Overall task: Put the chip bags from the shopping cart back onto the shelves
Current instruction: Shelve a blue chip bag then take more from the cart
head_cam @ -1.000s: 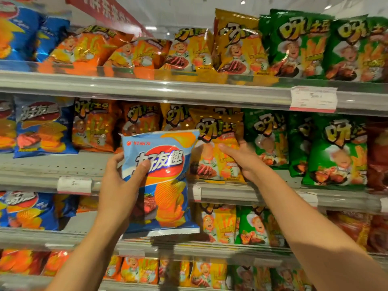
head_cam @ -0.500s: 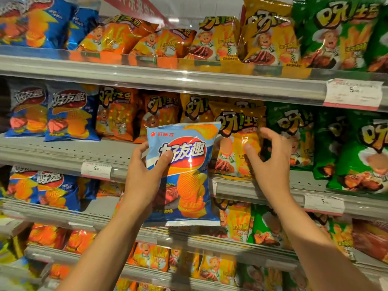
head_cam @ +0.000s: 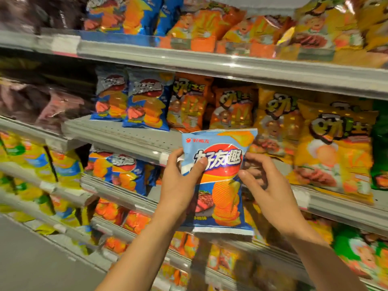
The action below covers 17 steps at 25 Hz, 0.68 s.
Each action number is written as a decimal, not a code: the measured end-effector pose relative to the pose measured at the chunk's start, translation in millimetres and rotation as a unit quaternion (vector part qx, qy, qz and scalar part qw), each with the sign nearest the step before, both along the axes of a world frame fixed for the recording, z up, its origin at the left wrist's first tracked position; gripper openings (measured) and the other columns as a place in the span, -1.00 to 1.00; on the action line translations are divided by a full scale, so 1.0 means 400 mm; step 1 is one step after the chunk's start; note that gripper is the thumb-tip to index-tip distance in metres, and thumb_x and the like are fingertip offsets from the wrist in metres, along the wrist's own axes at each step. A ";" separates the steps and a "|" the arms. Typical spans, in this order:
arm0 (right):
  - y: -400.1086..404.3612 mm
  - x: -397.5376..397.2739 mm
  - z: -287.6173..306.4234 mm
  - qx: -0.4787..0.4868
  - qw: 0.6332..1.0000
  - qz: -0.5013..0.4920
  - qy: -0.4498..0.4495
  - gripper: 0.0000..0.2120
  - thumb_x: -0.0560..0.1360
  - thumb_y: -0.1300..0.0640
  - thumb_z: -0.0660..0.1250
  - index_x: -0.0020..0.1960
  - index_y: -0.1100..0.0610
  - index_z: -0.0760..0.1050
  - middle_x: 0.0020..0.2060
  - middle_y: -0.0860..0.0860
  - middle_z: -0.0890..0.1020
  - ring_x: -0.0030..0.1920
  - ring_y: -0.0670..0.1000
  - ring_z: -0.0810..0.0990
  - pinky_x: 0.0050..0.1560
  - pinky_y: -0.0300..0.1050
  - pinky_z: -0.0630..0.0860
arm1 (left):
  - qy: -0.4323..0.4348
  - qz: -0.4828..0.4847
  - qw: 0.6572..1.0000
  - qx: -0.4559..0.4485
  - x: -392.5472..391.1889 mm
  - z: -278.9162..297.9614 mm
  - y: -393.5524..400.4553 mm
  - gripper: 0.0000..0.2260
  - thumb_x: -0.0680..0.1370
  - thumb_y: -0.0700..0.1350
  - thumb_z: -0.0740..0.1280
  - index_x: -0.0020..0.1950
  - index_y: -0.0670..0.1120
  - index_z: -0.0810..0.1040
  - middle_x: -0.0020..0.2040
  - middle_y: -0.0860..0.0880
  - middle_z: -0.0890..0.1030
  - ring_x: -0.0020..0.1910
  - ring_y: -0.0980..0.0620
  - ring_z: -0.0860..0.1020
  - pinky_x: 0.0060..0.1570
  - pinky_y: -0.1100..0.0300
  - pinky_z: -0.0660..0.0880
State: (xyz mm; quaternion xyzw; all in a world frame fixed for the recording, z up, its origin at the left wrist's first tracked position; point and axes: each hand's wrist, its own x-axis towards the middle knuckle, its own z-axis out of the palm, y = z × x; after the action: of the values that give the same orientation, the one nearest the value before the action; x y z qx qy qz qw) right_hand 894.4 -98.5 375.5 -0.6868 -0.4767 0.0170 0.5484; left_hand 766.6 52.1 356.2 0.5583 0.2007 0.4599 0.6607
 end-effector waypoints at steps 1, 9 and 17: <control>0.049 -0.031 -0.002 0.000 1.000 0.004 -0.004 -0.74 0.52 -0.13 0.32 0.21 -0.27 0.47 0.02 -0.19 0.67 0.04 -0.13 0.66 -0.02 -0.26 0.59 | -0.003 0.001 1.000 0.003 -0.036 -0.003 0.053 -0.66 0.53 -0.09 0.48 0.28 -0.04 0.51 0.04 0.06 0.73 0.03 0.06 0.70 -0.08 0.21 0.63; 0.577 -0.274 -0.005 -0.039 0.994 -0.006 -0.098 -0.77 0.60 0.15 0.38 0.25 0.02 0.53 0.13 -0.08 0.67 0.11 -0.21 0.63 0.10 -0.42 0.45 | 0.003 0.037 0.999 0.014 -0.329 0.003 0.569 -0.69 0.51 -0.07 0.50 0.22 -0.02 0.56 0.00 0.08 0.74 -0.06 0.16 0.70 -0.17 0.32 0.57; 0.871 -0.287 -0.009 -0.329 0.869 -0.135 -0.344 -0.34 0.55 -0.37 0.18 0.52 -0.02 0.36 0.46 -0.02 0.49 0.44 0.07 0.46 0.33 0.06 0.44 | 0.017 0.094 0.989 0.116 -0.347 0.198 0.978 -0.68 0.55 -0.13 0.46 0.28 -0.15 0.56 0.13 -0.13 0.68 -0.03 0.03 0.61 0.06 0.05 0.59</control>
State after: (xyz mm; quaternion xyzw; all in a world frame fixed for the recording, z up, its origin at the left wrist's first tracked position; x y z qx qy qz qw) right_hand 779.7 249.7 371.7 -0.8475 -0.5045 -0.1385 0.0896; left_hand 627.7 443.2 435.5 0.6176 0.2091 0.5303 0.5418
